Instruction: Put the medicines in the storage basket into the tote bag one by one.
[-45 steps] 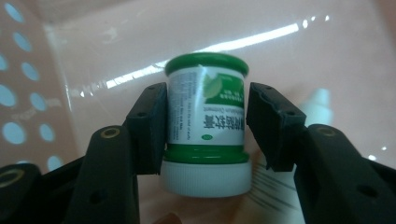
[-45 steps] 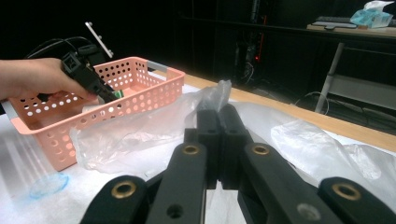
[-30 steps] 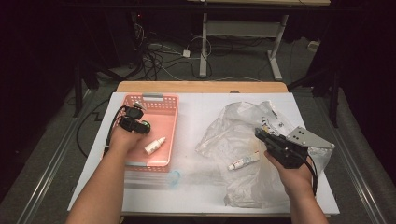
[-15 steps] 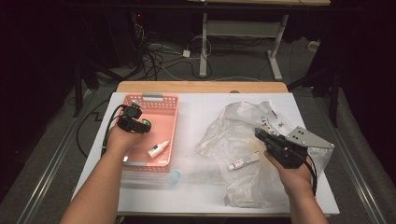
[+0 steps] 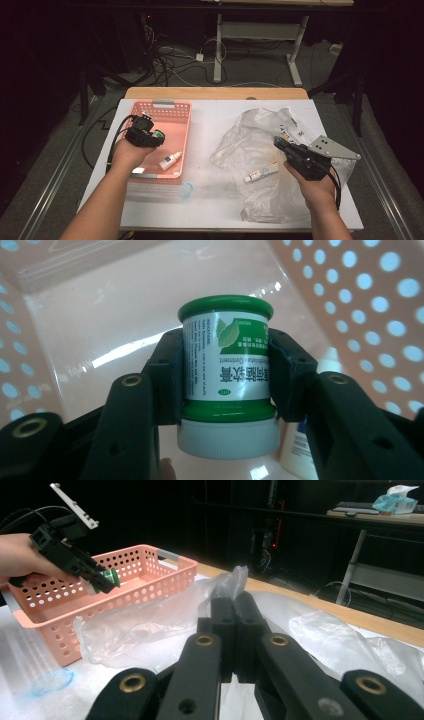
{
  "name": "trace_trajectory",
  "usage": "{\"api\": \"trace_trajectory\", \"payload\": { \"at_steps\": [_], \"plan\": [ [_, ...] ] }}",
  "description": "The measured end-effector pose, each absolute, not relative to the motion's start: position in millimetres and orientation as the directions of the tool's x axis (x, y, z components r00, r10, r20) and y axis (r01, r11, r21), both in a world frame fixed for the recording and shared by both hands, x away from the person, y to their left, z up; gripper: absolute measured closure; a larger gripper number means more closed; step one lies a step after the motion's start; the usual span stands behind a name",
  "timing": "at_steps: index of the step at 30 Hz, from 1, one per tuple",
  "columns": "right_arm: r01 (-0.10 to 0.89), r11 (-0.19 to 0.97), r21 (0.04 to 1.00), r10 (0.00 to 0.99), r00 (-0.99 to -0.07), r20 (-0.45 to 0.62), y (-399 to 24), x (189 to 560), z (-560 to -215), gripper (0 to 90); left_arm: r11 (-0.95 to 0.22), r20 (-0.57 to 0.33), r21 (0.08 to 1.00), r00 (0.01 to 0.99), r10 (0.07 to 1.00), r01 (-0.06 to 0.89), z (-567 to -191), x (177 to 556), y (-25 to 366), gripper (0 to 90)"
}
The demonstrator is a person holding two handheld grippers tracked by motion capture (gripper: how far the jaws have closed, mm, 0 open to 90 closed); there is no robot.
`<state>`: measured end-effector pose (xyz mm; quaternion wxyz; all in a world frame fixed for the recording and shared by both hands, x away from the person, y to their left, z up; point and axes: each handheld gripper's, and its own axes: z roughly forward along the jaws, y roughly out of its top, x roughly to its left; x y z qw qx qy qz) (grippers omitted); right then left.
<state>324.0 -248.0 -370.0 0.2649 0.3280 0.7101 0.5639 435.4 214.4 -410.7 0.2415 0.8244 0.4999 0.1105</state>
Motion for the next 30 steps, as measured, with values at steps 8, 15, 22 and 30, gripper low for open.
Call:
{"api": "trace_trajectory", "payload": {
  "at_steps": [8,15,22,30],
  "plan": [
    [0.164,0.143,0.976,0.766,-0.643,-0.004,-249,323,-368,90.0,-0.366,-0.073,0.53,0.472,0.879,0.765,-406,416,220,54.0],
    [0.163,0.146,0.976,0.768,-0.641,-0.008,-250,323,-369,90.0,-0.358,-0.083,0.545,0.474,0.877,0.758,-404,398,225,54.0],
    [0.16,0.153,0.975,0.766,-0.643,-0.014,-250,323,-369,90.0,-0.37,-0.078,0.558,0.49,0.868,0.743,-407,384,227,54.0],
    [0.162,0.146,0.976,0.769,-0.639,-0.009,-250,322,-369,90.0,-0.379,-0.062,0.571,0.498,0.865,0.729,-415,372,228,53.9]
  ]
}}
